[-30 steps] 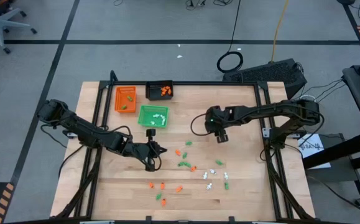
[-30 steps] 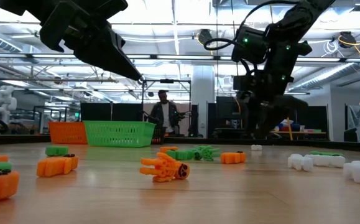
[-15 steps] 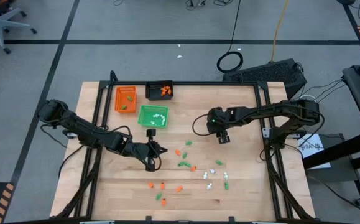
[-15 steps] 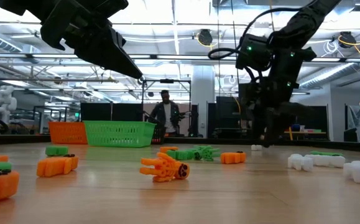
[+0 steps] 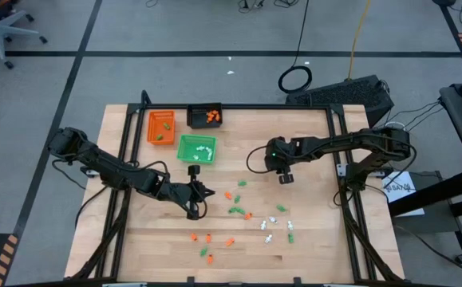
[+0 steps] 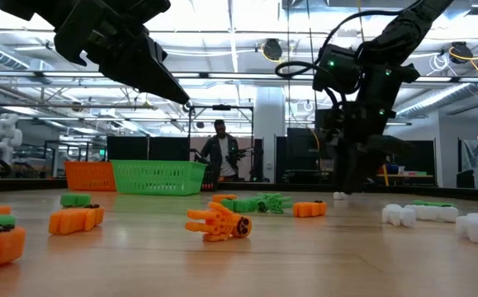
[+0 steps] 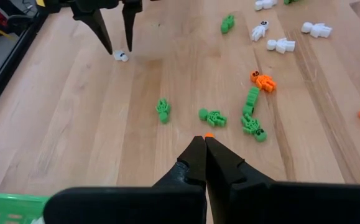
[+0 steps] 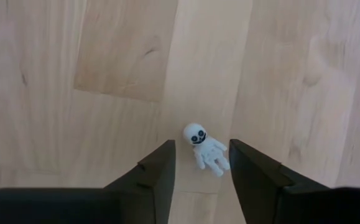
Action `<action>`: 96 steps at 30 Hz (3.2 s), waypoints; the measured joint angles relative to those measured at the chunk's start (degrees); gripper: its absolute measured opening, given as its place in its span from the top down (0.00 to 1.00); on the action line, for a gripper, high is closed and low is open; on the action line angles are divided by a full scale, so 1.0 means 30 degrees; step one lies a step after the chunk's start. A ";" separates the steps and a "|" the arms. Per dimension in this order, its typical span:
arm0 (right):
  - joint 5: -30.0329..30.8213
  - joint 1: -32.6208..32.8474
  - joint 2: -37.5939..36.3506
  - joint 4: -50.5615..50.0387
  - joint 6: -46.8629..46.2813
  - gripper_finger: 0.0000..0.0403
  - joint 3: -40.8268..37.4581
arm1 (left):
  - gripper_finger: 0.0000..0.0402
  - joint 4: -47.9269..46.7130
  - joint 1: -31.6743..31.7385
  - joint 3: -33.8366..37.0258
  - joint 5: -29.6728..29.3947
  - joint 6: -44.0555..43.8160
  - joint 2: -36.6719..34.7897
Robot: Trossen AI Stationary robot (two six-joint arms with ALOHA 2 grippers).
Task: Sort Halloween decoration
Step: Put the white skeleton toy into the green bin
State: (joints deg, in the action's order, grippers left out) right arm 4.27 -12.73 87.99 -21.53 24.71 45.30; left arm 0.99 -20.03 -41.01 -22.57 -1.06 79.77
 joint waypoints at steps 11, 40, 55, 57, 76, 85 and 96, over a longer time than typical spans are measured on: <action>0.0057 0.0000 0.1660 0.0265 -0.0357 0.66 0.0080 | 1.00 0.0004 0.0007 0.0000 0.0000 -0.0051 0.0000; -0.0037 0.4538 -0.1666 0.1105 -0.9569 1.00 -0.0049 | 1.00 -0.2441 -0.1412 -0.0007 -0.1562 -0.3120 -0.0102; 0.6089 1.0306 -0.1488 1.2904 -1.0089 0.99 0.0007 | 1.00 -0.1661 -0.3015 -0.0007 -0.3641 -0.4065 -0.0102; 0.6652 1.0608 -0.1259 1.4023 -0.9923 0.99 0.0007 | 1.00 -0.0960 -0.3128 0.0042 -0.3675 -0.4060 -0.0038; 0.6615 1.2142 0.0102 1.9128 -0.9998 0.99 0.0015 | 1.00 0.0579 -0.3126 0.0146 -0.3738 -0.4065 0.1056; 0.6630 1.2160 0.0102 1.9495 -0.8802 0.98 0.0015 | 1.00 0.0554 -0.3126 0.0148 -0.3738 -0.4073 0.1056; 0.6586 1.2153 0.0102 2.0264 -0.7327 0.98 0.0015 | 1.00 0.0521 -0.3126 0.0149 -0.3730 -0.4084 0.1056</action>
State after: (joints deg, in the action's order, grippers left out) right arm 24.03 23.73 88.29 39.26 2.72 45.34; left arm 2.56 -29.41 -40.57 -33.76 -13.31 82.94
